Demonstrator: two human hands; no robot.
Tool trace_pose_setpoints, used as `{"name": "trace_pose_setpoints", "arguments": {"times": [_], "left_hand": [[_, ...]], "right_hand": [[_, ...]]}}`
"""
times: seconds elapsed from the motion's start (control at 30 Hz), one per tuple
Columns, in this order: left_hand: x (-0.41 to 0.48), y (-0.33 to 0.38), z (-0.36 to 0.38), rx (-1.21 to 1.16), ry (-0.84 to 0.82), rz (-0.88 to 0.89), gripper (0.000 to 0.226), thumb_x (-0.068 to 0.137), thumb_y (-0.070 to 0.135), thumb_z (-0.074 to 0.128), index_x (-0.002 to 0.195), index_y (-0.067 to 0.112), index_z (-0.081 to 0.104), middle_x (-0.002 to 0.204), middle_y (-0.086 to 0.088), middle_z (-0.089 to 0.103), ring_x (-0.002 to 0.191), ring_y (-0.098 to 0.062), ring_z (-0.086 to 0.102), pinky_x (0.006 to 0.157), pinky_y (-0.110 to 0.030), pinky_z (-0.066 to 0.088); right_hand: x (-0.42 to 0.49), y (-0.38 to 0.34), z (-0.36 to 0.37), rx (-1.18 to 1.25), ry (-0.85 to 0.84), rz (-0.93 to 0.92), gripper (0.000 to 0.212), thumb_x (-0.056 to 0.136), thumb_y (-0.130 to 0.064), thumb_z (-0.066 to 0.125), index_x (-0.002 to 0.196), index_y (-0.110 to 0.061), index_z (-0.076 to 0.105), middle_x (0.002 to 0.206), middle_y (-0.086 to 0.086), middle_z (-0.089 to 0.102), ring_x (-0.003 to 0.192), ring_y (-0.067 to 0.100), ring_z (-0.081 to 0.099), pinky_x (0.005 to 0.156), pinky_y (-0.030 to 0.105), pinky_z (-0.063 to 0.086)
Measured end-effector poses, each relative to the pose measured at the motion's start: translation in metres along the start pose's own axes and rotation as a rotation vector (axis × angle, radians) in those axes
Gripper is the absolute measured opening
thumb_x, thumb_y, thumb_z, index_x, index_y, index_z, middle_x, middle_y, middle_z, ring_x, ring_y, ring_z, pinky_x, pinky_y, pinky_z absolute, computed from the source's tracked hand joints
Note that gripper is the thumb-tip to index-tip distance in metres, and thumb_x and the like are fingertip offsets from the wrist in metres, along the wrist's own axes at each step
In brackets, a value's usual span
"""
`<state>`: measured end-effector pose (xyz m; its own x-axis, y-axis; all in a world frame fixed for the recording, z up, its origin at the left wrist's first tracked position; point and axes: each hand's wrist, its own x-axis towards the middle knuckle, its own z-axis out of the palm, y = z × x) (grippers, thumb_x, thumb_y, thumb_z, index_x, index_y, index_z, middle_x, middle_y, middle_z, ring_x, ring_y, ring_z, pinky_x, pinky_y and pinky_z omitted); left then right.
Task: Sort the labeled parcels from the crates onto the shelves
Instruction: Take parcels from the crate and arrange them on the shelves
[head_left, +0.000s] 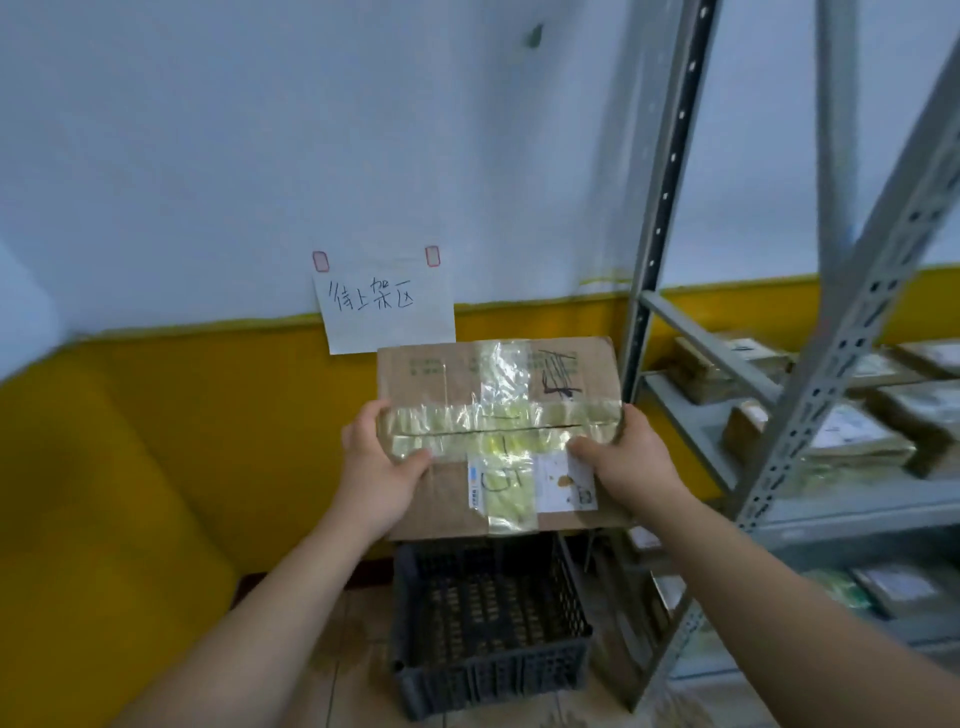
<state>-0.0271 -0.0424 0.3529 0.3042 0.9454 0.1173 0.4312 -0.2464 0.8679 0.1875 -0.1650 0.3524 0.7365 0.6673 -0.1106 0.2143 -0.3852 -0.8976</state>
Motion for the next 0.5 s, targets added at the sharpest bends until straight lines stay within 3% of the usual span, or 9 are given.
{"name": "trace_pose_setpoints", "arguments": {"times": [0.07,0.13,0.23,0.3,0.4,0.5], "left_hand": [[-0.019,0.016,0.001,-0.006,0.074,0.009,0.067,0.085,0.018,0.072,0.140,0.024,0.034,0.137,-0.008,0.034,0.119,-0.024,0.042,0.095,-0.033,0.036],[-0.038,0.026,0.003,0.022,0.082,0.029,0.075,0.086,0.021,0.071,0.146,0.030,0.027,0.136,-0.007,0.034,0.116,-0.022,0.043,0.094,-0.036,0.037],[-0.063,0.038,0.001,0.105,0.028,0.038,0.094,0.088,0.021,0.070,0.153,0.038,0.004,0.146,-0.008,0.028,0.128,-0.023,0.038,0.106,-0.038,0.031],[-0.075,0.046,-0.003,0.142,-0.006,0.031,0.102,0.087,0.018,0.071,0.153,0.039,-0.004,0.154,-0.005,0.024,0.139,-0.025,0.031,0.111,-0.039,0.028],[-0.087,0.060,-0.010,0.119,-0.054,0.031,0.107,0.085,0.016,0.072,0.151,0.044,-0.006,0.154,0.004,0.030,0.134,-0.023,0.040,0.102,-0.034,0.037],[-0.098,0.075,-0.015,0.022,-0.020,0.073,0.100,0.086,0.020,0.072,0.152,0.043,0.000,0.155,0.007,0.026,0.138,-0.020,0.035,0.106,-0.036,0.035]], "right_hand": [[-0.012,0.005,-0.024,0.003,-0.107,-0.019,0.058,0.087,-0.022,0.073,0.130,-0.033,0.037,0.119,-0.001,0.062,0.086,0.013,0.061,0.072,0.033,0.053],[-0.024,0.011,-0.045,-0.020,-0.221,-0.018,0.082,0.084,-0.019,0.076,0.144,-0.036,0.023,0.117,-0.002,0.060,0.090,0.016,0.064,0.082,0.040,0.056],[-0.042,0.018,-0.067,-0.087,-0.310,-0.008,0.096,0.085,-0.019,0.076,0.150,-0.043,0.009,0.116,0.000,0.063,0.092,0.022,0.067,0.089,0.049,0.055],[-0.055,0.020,-0.076,-0.089,-0.309,-0.043,0.097,0.086,-0.018,0.075,0.152,-0.042,0.008,0.114,-0.004,0.062,0.095,0.019,0.066,0.091,0.046,0.055],[-0.071,0.022,-0.088,-0.076,-0.200,-0.103,0.094,0.086,-0.021,0.075,0.155,-0.033,0.012,0.121,-0.006,0.057,0.098,0.015,0.058,0.084,0.033,0.048],[-0.087,0.022,-0.095,-0.019,-0.063,-0.112,0.065,0.087,-0.027,0.073,0.142,-0.022,0.038,0.126,0.000,0.059,0.097,0.017,0.055,0.079,0.031,0.044]]}}
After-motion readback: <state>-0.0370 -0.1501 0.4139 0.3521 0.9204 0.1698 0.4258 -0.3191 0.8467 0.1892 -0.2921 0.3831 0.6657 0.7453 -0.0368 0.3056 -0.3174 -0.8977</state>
